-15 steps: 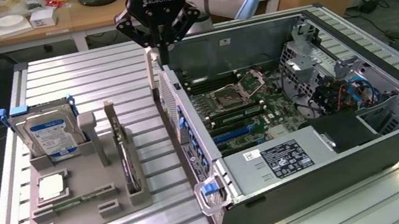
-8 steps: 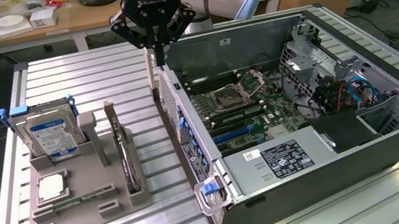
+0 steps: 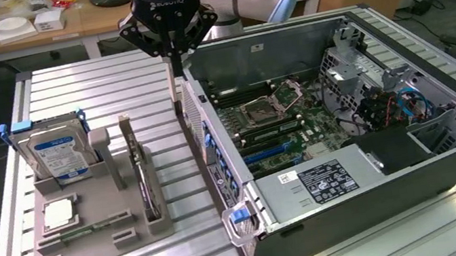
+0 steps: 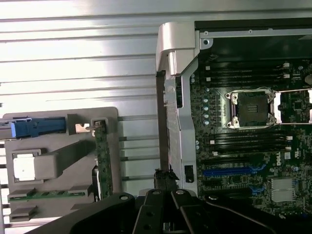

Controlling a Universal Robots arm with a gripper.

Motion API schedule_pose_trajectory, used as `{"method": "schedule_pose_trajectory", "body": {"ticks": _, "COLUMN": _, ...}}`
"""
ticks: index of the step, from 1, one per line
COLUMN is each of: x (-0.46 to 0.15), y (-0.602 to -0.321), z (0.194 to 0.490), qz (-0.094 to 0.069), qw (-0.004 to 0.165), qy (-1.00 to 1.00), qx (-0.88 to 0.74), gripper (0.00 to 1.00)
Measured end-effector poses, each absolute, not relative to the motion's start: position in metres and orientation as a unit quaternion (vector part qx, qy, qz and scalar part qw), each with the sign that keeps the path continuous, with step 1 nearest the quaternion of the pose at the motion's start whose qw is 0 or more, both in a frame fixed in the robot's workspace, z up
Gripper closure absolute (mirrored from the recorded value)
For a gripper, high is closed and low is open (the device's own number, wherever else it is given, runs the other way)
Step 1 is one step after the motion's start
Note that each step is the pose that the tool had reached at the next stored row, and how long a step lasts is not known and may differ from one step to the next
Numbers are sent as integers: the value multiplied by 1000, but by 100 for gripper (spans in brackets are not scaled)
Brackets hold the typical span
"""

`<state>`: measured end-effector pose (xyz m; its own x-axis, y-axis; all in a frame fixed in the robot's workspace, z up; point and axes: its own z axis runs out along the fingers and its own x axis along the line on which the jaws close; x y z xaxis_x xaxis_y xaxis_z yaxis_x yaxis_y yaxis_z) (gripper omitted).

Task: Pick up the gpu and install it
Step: 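Reach for the gpu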

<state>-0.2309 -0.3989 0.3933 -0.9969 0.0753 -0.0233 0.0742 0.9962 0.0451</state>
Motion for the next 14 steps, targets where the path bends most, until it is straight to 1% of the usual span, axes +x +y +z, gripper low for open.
{"method": "schedule_pose_trajectory", "body": {"ticks": 14, "x": -246, "y": -399, "z": 393, "qz": 22, "qw": 12, "qy": 999, "qx": 37, "gripper": 90}}
